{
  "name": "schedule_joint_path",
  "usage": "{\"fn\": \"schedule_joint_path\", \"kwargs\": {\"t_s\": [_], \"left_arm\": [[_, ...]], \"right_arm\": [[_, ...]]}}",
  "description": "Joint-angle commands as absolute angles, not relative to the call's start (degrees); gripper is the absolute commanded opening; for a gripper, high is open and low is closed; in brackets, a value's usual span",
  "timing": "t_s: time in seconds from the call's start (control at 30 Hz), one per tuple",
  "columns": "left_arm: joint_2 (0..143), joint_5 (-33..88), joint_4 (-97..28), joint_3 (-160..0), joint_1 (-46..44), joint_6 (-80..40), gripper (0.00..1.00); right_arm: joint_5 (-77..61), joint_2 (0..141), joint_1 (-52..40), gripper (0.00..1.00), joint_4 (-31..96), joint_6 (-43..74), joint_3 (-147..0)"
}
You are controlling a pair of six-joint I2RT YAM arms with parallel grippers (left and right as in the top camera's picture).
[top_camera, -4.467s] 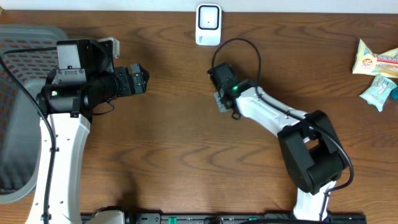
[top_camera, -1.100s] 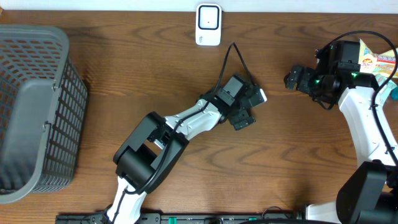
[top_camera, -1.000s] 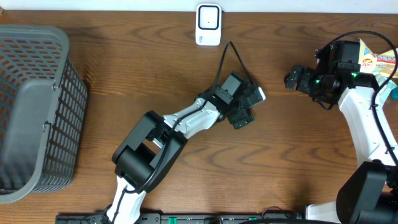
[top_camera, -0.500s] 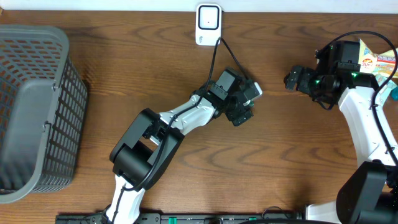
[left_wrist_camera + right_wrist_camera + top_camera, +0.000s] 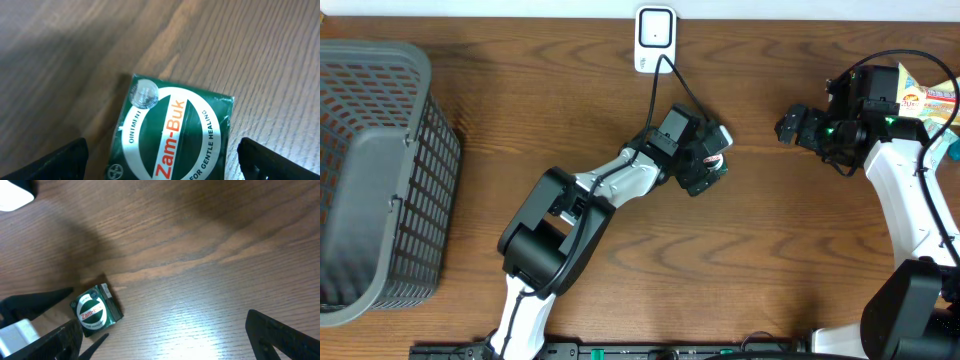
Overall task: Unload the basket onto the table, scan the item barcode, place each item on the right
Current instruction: 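Reach the left gripper to the green tin and grasp it, then lift the tin with the left gripper up toward the scanner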
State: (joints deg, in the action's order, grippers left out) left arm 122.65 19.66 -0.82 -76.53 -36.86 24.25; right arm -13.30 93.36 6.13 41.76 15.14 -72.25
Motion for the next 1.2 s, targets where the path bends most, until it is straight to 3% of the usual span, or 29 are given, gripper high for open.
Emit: {"fn": "schedule_joint_path", "kwargs": {"t_s": [0.0,0.07,0.27,0.4,0.6,1.03,1.17], "left_arm": [[125.27,20.84,-1.26,-76.62,-36.73,25.23,0.95],[125.71,21.96,-2.11,-76.62,-36.71,25.21,0.95],[125.69,22.11,-3.36,-76.64,-36.64,21.19,0.7],[124.81,22.9,-3.36,-76.64,-36.67,14.94,0.68],[120.29,34.7,-2.87,-76.64,-35.94,5.1,0.68],[109.21,39.13,-2.02,-76.64,-29.06,-31.48,0.68],[108.64,44.95,-1.89,-76.64,-25.67,-39.35,0.62]], "right_arm": [[-14.11,94.11,5.91,0.99,41.82,15.84,-71.92],[-14.11,94.11,5.91,0.99,41.8,15.84,-71.92],[-14.11,94.11,5.91,0.99,41.8,15.84,-71.92],[-14.11,94.11,5.91,0.99,41.82,15.84,-71.92],[-14.15,94.11,5.91,0.99,41.87,15.84,-71.92],[-16.82,94.11,5.91,0.99,43.53,15.84,-71.92],[-19.81,94.11,5.91,0.99,43.51,15.84,-71.92]]}}
